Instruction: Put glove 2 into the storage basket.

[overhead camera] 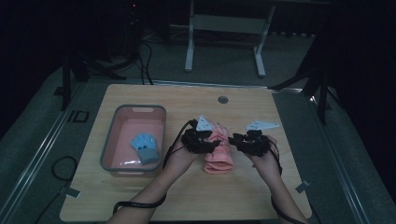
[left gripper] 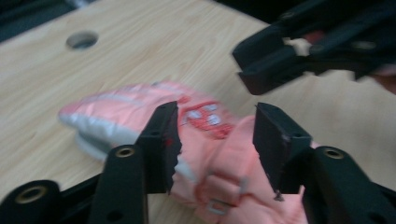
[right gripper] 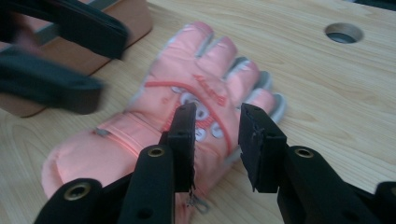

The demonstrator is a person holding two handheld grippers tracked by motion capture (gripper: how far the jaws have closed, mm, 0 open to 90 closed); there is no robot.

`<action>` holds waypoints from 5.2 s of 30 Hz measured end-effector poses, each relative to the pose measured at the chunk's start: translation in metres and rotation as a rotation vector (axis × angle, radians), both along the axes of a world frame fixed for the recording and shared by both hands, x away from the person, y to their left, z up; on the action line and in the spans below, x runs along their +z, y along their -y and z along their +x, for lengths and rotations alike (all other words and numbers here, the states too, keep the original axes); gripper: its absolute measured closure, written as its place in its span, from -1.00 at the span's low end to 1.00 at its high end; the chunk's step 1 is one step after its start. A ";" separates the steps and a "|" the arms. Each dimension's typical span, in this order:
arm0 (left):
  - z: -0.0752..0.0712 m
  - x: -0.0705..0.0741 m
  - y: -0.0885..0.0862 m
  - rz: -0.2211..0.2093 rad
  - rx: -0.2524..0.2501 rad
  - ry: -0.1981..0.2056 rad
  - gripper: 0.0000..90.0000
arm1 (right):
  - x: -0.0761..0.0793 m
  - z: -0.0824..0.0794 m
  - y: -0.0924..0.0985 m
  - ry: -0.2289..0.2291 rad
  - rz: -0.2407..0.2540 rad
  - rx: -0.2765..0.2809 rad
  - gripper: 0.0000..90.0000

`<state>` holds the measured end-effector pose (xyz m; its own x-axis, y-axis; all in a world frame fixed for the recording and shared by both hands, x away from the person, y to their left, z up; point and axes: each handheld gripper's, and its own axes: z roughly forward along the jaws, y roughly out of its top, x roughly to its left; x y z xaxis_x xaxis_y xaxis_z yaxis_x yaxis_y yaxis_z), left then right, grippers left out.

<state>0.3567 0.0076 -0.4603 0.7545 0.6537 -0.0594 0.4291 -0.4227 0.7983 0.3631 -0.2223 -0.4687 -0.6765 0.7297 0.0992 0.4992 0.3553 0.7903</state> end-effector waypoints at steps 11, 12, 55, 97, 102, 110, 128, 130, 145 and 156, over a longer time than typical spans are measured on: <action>0.027 -0.044 -0.002 0.002 0.176 -0.236 -0.38 | -0.030 0.016 -0.005 -0.103 0.027 -0.048 0.10; 0.029 -0.048 -0.001 0.001 0.176 -0.254 -0.40 | -0.033 0.017 -0.005 -0.119 0.031 -0.056 0.09; 0.029 0.006 -0.037 -0.169 0.025 -0.403 0.49 | 0.013 0.010 -0.026 -0.177 0.132 -0.044 0.70; 0.011 0.078 -0.194 -0.129 0.114 -0.391 0.49 | 0.077 0.018 -0.178 -0.133 0.147 0.134 0.70; 0.007 0.077 -0.225 -0.122 0.156 -0.403 0.49 | 0.075 0.022 -0.211 -0.147 0.145 0.167 0.70; 0.003 0.067 -0.266 -0.108 0.196 -0.428 0.49 | 0.061 0.025 -0.257 -0.179 0.153 0.205 0.70; 0.011 -0.010 -0.269 -0.064 0.204 -0.557 0.48 | -0.008 0.026 -0.278 -0.263 0.018 0.182 0.68; 0.010 -0.015 -0.268 -0.061 0.211 -0.567 0.48 | -0.013 0.025 -0.278 -0.268 -0.009 0.192 0.66; 0.014 -0.028 -0.263 -0.029 0.273 -0.578 0.25 | -0.019 0.033 -0.285 -0.314 -0.083 0.174 0.50; 0.011 -0.024 -0.258 0.038 0.345 -0.453 -0.09 | -0.018 0.038 -0.285 -0.241 -0.091 0.157 0.00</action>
